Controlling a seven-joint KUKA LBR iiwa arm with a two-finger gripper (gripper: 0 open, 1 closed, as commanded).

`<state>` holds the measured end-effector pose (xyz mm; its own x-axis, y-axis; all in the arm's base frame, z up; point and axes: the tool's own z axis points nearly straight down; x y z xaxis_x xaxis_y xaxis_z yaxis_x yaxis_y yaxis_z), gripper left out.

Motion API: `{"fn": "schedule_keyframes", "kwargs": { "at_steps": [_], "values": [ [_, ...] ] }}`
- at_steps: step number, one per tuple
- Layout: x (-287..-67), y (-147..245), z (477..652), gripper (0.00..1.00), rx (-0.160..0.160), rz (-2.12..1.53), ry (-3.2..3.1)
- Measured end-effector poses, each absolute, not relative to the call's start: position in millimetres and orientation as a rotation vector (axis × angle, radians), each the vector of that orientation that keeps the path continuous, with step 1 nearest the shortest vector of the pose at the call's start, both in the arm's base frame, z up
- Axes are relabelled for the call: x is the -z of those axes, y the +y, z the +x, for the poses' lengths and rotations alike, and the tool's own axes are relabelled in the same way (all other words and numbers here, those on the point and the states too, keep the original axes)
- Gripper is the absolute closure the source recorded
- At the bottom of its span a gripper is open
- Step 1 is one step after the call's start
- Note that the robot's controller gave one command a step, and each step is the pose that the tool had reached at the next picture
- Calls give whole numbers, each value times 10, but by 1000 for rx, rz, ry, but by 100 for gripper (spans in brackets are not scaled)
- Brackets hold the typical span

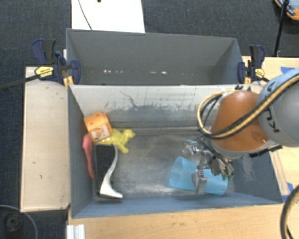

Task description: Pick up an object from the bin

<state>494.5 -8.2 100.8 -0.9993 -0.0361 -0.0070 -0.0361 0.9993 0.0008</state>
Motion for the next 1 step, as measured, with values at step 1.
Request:
{"fn": "schedule_keyframes", "kwargs": {
  "at_steps": [1],
  "values": [
    [-808, -87, 4850, 0, -5, -76, 3155]
  ]
}}
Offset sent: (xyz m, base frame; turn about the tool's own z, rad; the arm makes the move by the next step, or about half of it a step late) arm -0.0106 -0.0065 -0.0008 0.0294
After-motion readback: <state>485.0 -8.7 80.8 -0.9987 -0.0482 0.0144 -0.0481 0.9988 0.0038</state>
